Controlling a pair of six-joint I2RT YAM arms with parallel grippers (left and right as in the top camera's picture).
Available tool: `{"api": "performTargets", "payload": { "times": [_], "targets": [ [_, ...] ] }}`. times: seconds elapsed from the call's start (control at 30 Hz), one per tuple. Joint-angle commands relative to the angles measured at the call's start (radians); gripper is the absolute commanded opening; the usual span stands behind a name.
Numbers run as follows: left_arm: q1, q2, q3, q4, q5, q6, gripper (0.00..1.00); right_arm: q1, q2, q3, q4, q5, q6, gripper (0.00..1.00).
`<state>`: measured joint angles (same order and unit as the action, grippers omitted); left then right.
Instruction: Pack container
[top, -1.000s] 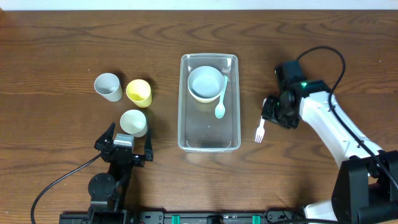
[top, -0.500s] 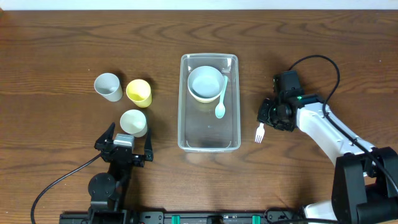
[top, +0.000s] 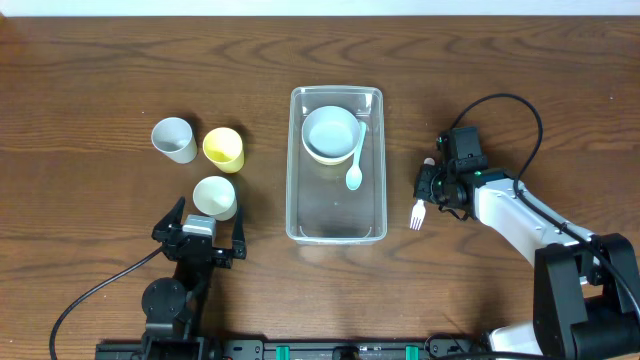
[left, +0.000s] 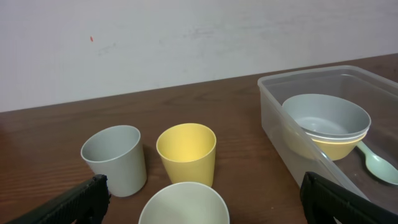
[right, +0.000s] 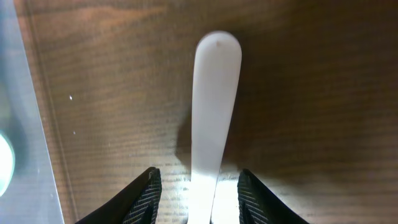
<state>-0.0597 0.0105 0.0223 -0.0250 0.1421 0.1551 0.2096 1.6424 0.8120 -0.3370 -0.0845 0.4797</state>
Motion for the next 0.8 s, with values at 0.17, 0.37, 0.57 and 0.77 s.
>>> {"api": "performTargets", "payload": {
  "times": [0.17, 0.37, 0.57, 0.77],
  "targets": [
    [0.005, -0.005, -0.018, -0.034, 0.007, 0.005, 0.98, 0.014, 0.055, -0.009, 0.059, 0.062, -0.051, 0.42],
    [0.005, -0.005, -0.018, -0.034, 0.007, 0.005, 0.98, 0.014, 0.154, -0.009, 0.127, 0.058, -0.049, 0.42],
    [0.005, -0.005, -0.018, -0.034, 0.007, 0.005, 0.98, 0.014, 0.209, -0.009, 0.155, 0.058, -0.042, 0.36],
    [0.005, -0.005, -0.018, -0.034, 0.007, 0.005, 0.98, 0.013, 0.209, -0.009, 0.161, 0.058, -0.039, 0.18]
  ]
}}
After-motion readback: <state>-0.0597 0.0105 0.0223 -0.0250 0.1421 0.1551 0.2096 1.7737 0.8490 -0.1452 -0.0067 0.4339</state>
